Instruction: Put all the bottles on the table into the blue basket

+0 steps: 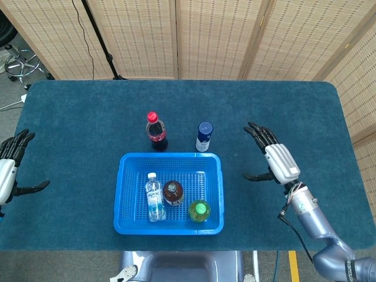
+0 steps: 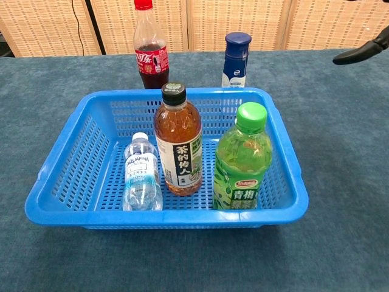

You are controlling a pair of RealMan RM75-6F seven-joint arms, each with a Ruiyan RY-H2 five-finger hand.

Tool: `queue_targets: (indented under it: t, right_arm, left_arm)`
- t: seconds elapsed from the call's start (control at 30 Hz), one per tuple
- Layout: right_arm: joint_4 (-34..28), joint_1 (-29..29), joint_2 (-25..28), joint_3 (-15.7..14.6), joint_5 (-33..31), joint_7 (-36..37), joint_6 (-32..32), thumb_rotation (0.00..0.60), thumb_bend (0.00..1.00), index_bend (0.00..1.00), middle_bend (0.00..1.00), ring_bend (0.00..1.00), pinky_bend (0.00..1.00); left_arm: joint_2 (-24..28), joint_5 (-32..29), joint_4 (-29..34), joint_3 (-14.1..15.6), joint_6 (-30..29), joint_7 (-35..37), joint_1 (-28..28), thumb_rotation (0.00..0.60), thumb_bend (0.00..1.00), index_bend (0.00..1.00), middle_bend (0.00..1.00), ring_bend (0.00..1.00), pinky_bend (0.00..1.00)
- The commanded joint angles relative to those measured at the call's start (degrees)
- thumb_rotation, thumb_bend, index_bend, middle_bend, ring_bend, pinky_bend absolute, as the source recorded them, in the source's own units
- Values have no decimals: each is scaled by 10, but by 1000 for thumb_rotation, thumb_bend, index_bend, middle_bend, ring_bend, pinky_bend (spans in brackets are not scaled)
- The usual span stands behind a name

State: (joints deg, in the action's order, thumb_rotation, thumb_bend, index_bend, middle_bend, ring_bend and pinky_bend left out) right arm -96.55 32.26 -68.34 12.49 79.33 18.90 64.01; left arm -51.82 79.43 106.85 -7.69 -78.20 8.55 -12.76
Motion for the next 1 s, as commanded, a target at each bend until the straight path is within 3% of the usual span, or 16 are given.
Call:
queue_targets:
  t: [0.03, 0.27, 0.83, 0.93, 1.0]
  right_arm:
    - [64, 45, -14, 26, -41, 84, -84, 600, 0, 0, 0, 0, 0]
    - [176, 110, -87, 55, -59, 185, -167, 600, 0, 0, 0, 0, 0]
    - [350, 215, -253, 87, -101, 177, -231, 600, 0, 0, 0, 0, 5]
    - [388, 225, -278, 89, -113, 166, -237, 600, 0, 0, 0, 0, 72]
    - [406, 228, -289, 90, -119, 163, -242, 600, 0, 34, 41, 41, 220]
  left_arm:
    - [-1, 3, 2, 1, -5, -4, 3, 600, 16, 0, 0, 0, 0]
    - [-5, -6, 8, 1, -12, -30, 6, 600, 16, 0, 0, 0, 0]
    - [-11, -41, 11, -11, -7, -52, 3, 600, 16, 0, 0, 0, 0]
    - [-10, -43, 10, -12, -5, -49, 2, 600, 15, 0, 0, 0, 0]
    - [-9, -45, 10, -13, -5, -46, 3, 600, 16, 0, 0, 0, 0]
